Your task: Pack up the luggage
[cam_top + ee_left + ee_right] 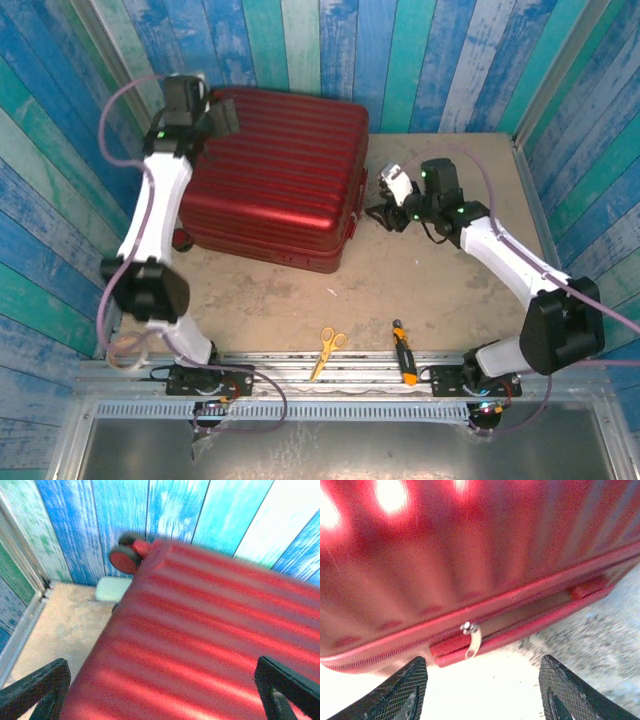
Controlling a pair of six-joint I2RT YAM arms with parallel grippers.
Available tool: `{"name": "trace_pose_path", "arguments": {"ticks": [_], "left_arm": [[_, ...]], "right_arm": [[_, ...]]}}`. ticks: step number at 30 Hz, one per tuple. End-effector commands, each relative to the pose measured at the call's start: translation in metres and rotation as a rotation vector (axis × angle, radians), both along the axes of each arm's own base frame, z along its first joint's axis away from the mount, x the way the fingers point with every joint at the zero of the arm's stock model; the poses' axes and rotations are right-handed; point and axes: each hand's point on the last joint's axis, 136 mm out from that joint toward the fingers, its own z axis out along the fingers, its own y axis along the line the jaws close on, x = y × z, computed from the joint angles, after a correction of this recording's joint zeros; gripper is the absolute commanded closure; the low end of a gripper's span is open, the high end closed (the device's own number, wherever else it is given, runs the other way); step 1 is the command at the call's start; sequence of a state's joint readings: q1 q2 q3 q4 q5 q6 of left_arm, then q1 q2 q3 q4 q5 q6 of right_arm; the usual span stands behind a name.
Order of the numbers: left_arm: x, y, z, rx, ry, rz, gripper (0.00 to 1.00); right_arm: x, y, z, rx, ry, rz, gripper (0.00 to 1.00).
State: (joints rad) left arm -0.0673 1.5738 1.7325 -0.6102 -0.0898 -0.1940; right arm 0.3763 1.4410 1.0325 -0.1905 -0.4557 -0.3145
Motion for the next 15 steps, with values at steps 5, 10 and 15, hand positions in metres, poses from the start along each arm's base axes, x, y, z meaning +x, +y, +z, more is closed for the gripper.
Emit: {"name": "trace_pose_path", "arguments": {"ticks": [5, 10, 15], "left_arm": [[-0.117, 0.015, 0.038, -0.055, -0.219, 0.065, 0.02], [-0.144, 0.029, 0.006, -0.046, -0.141, 0.142, 0.02], [-0.144, 0.039, -0.028, -0.062, -0.046, 0.224, 0.03]], "right_arm": [[0.01, 0.016, -0.031, 0.018, 0.07, 0.124, 0.35], [0.028, 0.024, -0.035, 0.068, 0.104, 0.165, 0.33], [0.025, 0.037, -0.033, 0.116, 0.112, 0.256, 0.33]]}}
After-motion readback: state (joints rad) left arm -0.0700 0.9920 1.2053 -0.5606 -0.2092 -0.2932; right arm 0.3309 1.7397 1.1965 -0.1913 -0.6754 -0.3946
